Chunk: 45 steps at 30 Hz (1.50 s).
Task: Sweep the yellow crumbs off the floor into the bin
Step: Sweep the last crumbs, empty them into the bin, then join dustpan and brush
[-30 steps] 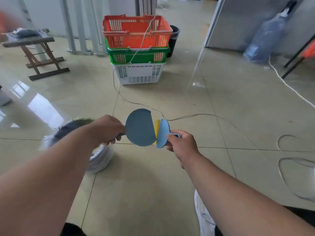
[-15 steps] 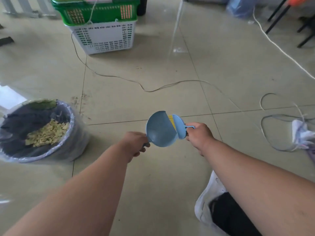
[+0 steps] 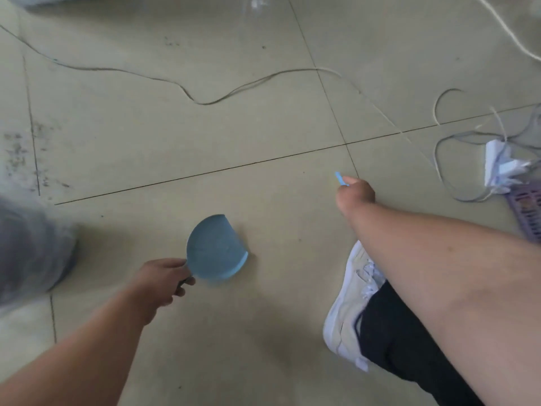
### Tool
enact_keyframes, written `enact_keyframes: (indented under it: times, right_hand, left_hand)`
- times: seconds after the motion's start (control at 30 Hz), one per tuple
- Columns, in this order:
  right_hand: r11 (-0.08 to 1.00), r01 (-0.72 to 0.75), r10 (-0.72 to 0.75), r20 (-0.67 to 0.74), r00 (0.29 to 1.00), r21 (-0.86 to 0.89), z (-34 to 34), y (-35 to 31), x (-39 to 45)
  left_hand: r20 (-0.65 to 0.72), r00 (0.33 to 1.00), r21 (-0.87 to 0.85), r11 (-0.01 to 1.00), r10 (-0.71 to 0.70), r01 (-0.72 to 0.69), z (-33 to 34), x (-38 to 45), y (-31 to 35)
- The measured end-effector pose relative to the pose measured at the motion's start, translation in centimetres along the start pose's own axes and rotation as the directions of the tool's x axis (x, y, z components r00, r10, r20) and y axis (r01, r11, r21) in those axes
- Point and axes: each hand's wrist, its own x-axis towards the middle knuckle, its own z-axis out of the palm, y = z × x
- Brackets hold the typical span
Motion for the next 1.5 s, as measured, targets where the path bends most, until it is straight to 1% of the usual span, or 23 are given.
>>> enact_keyframes:
  times: [0.13, 0.2, 0.3, 0.37, 0.43, 0.5, 0.53, 0.57, 0.6, 0.63, 0.7, 0.77, 0.8, 0.9, 0.97, 1.03, 1.1, 1.17, 1.23, 1.3, 1.33, 1.4, 1.5]
  right_hand:
    - [0.989, 0.126, -0.121, 0.075, 0.99, -0.08, 3.3, -3.1, 0.7]
    - [0.958, 0.256, -0.238, 0.137, 0.961, -0.127, 5.0, -4.0, -0.6]
    - [0.832, 0.503, -0.438, 0.279, 0.855, -0.233, 7.9, -3.6, -3.8]
    - [0.756, 0.594, -0.5, 0.343, 0.795, -0.275, 9.9, -2.6, -6.9]
    - [0.692, 0.68, -0.566, 0.403, 0.719, -0.242, 11.6, -1.8, -10.7]
    - [0.622, 0.764, -0.63, 0.47, 0.618, -0.171, 12.5, -1.4, -13.8]
    - [0.602, 0.787, -0.649, 0.491, 0.582, -0.137, 12.5, -1.4, -14.5]
    - [0.604, 0.79, -0.655, 0.497, 0.57, -0.109, 12.3, -1.7, -14.4]
    - [0.626, 0.774, -0.655, 0.475, 0.587, -0.093, 11.9, -2.1, -13.8]
    - [0.659, 0.747, -0.653, 0.423, 0.628, -0.091, 11.4, -2.5, -12.6]
    - [0.736, 0.664, -0.619, 0.265, 0.739, -0.134, 9.7, -3.1, -9.0]
    - [0.825, 0.535, -0.523, 0.112, 0.845, -0.182, 7.4, -2.4, -5.0]
    - [0.856, 0.468, -0.465, 0.068, 0.883, -0.221, 6.1, -1.4, -3.2]
    - [0.861, 0.325, -0.329, 0.059, 0.943, -0.392, 3.3, 2.7, -0.2]
    - [0.871, 0.275, -0.263, 0.086, 0.961, -0.407, 3.6, 5.0, -0.4]
    - [0.9, 0.251, -0.229, 0.103, 0.968, -0.357, 5.4, 6.0, -2.3]
    - [0.887, 0.336, -0.306, 0.141, 0.942, -0.316, 8.0, 6.0, -5.2]
    - [0.85, 0.461, -0.42, 0.199, 0.885, -0.257, 10.3, 5.1, -8.3]
    - [0.792, 0.58, -0.529, 0.259, 0.808, -0.19, 12.0, 3.6, -10.8]
    - [0.731, 0.666, -0.612, 0.29, 0.735, -0.146, 12.8, 1.8, -12.1]
    - [0.716, 0.684, -0.632, 0.287, 0.719, -0.137, 12.8, 0.9, -12.1]
    - [0.728, 0.677, -0.639, 0.252, 0.727, -0.104, 12.3, -0.5, -11.0]
    - [0.752, 0.653, -0.642, 0.127, 0.756, -0.09, 10.8, -1.3, -7.4]
  left_hand:
    - [-0.03, 0.998, 0.01, 0.999, 0.053, -0.053, 0.5, 2.9, 0.4]
    - [-0.036, 0.998, 0.041, 0.997, 0.06, -0.059, 1.1, 4.4, 0.6]
    - [-0.021, 0.998, 0.099, 0.993, 0.065, -0.063, 2.5, 5.5, 1.6]
    - [-0.011, 0.998, 0.122, 0.99, 0.068, -0.066, 3.4, 5.5, 2.4]
    - [-0.015, 0.998, 0.136, 0.989, 0.065, -0.063, 4.0, 5.5, 3.2]
    - [-0.012, 0.998, 0.126, 0.991, 0.056, -0.054, 4.2, 5.6, 3.5]
    - [-0.003, 0.999, 0.125, 0.991, 0.045, -0.044, 4.2, 5.6, 3.5]
    - [0.002, 0.999, 0.128, 0.991, 0.038, -0.038, 3.9, 5.6, 3.5]
    - [0.003, 0.999, 0.133, 0.99, 0.037, -0.037, 3.6, 5.5, 3.4]
    - [0.0, 0.999, 0.138, 0.99, 0.039, -0.039, 3.2, 5.5, 3.4]
    - [-0.016, 0.999, 0.144, 0.989, 0.05, -0.047, 2.3, 5.6, 3.1]
    - [-0.033, 0.998, 0.153, 0.987, 0.058, -0.052, 1.4, 5.8, 2.8]
    - [-0.038, 0.998, 0.151, 0.987, 0.057, -0.051, 1.2, 6.0, 2.7]
    - [-0.048, 0.998, 0.164, 0.986, 0.046, -0.037, 1.1, 6.2, 2.6]
    - [-0.033, 0.999, 0.185, 0.982, 0.042, -0.035, 1.8, 6.3, 2.7]
    - [0.0, 0.999, 0.195, 0.98, 0.049, -0.048, 3.2, 6.4, 3.1]
    - [0.027, 0.998, 0.206, 0.977, 0.059, -0.063, 5.1, 6.3, 3.7]
    - [0.035, 0.997, 0.211, 0.974, 0.073, -0.078, 6.8, 6.3, 4.3]
    - [0.034, 0.997, 0.191, 0.978, 0.075, -0.081, 8.0, 6.2, 4.7]
    - [0.018, 0.998, 0.154, 0.986, 0.061, -0.063, 8.5, 5.9, 4.7]
    - [0.006, 0.998, 0.137, 0.989, 0.055, -0.055, 8.3, 5.7, 4.5]
    - [-0.002, 0.999, 0.113, 0.992, 0.051, -0.051, 7.4, 5.5, 3.4]
    - [-0.041, 0.998, 0.089, 0.995, 0.046, -0.042, 4.9, 5.1, 1.0]
